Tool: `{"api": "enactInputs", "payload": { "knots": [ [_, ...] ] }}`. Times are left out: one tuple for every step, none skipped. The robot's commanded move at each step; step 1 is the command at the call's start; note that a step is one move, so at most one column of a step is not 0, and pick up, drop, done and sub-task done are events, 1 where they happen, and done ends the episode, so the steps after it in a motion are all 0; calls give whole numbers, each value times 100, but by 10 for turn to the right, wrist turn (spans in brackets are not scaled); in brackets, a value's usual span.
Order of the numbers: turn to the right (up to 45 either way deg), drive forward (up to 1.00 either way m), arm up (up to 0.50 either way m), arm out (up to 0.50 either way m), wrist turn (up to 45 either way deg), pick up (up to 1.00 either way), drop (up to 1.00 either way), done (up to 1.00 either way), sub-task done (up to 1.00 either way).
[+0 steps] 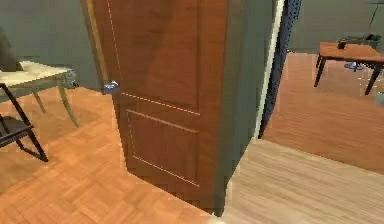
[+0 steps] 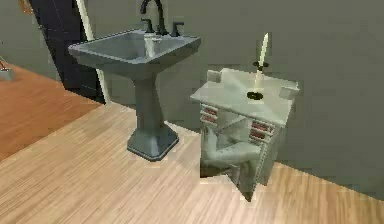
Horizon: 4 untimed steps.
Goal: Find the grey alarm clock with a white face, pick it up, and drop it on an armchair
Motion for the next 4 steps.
{"api": "enactInputs", "payload": {
  "knots": [
    [270, 0, 0, 0, 0, 0, 0, 0, 0],
    [30, 0, 0, 0, 0, 0, 0, 0, 0],
    [120, 0, 0, 0, 0, 0, 0, 0, 0],
    [0, 75, 0, 0, 0, 0, 0, 0, 0]
  ]
}}
